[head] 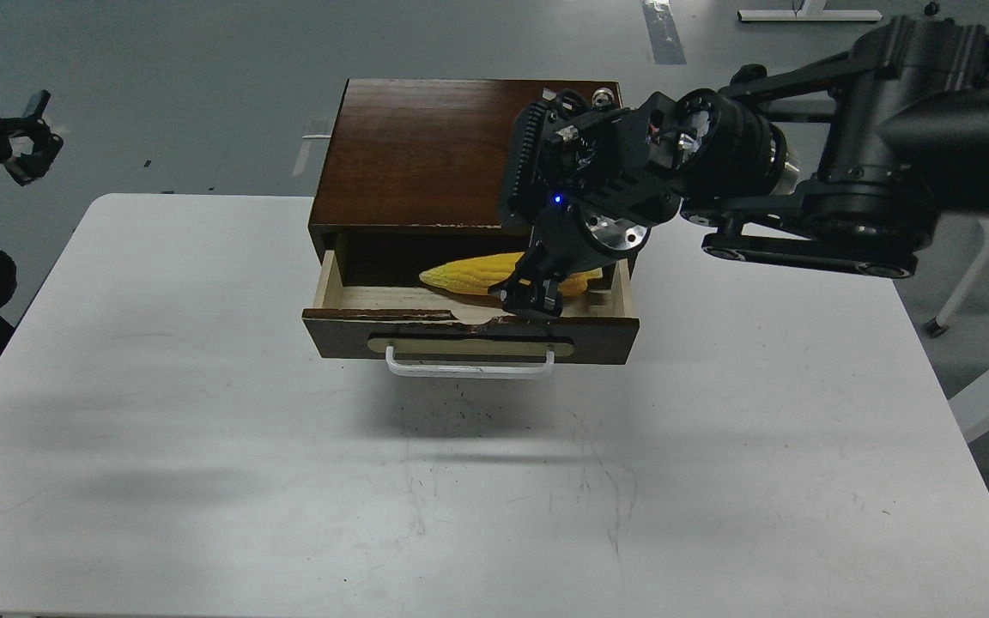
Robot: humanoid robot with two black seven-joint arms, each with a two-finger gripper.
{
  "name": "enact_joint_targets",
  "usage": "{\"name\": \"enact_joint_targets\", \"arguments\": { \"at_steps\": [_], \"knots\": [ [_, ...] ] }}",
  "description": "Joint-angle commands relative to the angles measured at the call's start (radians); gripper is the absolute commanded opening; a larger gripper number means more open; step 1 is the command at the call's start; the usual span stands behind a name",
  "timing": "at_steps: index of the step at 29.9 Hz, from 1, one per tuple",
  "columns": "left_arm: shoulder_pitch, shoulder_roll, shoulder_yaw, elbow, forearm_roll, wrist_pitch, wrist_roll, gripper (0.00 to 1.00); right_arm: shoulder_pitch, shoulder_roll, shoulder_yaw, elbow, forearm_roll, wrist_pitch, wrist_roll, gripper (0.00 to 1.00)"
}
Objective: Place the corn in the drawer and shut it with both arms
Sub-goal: 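Lower the corn into the open drawer and release it, then withdraw the right arm away from the box, then move the left hand to the front of the open drawer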
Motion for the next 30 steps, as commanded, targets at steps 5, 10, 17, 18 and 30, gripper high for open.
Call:
{"name": "enact_joint_targets", "arguments": {
  "at_steps": [5, 10, 17, 18, 30],
  "knots": [
    [-0.070, 0.056, 0.010, -0.088, 0.017, 0.000, -0.004, 0.71, -0.081, -0.013, 0.257, -0.221, 0.165, 0.004, 0.005, 0.92],
    [-0.150, 0.058, 0.010, -0.176, 0.185, 0.000, -0.004, 0.71, -0.131, -0.013, 0.345, -0.379, 0.521, 0.010, 0.002, 0.96],
    [-0.231, 0.018, 0.008, -0.312, 0.477, 0.000, -0.007, 0.67, -0.153, -0.059, 0.362, -0.516, 0.866, 0.001, 0.002, 0.98],
    [-0.248, 0.019, 0.008, -0.355, 0.536, 0.000, -0.008, 0.66, -0.161, -0.106, 0.365, -0.537, 0.929, 0.001, 0.002, 0.98],
    [-0.253, 0.114, 0.010, -0.950, 1.148, 0.000, -0.033, 0.05, -0.441, -0.305, 0.661, -0.753, 1.451, 0.053, -0.009, 0.99]
  ]
}}
